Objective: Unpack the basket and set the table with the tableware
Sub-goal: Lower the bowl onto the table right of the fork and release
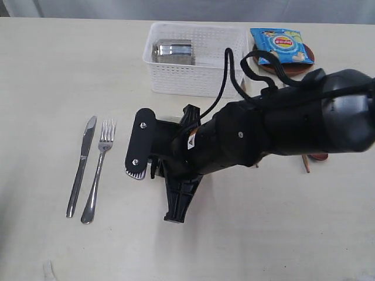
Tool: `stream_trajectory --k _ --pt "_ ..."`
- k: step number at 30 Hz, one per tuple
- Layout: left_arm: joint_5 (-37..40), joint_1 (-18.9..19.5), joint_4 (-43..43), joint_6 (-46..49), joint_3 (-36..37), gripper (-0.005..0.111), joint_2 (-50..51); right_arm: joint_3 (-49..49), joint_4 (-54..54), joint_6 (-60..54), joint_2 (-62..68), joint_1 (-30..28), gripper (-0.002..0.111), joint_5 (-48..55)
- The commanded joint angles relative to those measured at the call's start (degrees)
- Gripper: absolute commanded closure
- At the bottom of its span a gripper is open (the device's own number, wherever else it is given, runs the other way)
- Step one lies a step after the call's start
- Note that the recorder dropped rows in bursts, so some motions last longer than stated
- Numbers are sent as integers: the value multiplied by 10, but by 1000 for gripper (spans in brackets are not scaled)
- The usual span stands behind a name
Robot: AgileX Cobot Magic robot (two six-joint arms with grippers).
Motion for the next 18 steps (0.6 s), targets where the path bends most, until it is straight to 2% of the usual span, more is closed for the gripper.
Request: stream_trajectory --k 1,6,12,18 --pt "0 -3 2 -1 1 107 -1 -10 0 3 11 1 108 6" --pt "0 -3 2 -1 1 107 -1 -29 3 9 12 1 106 32" --pt "0 -3 2 -1 1 107 -1 -30 3 12 17 1 70 35" --pt "0 -3 2 -1 1 107 -1 -30 3 22 -11 1 69 36"
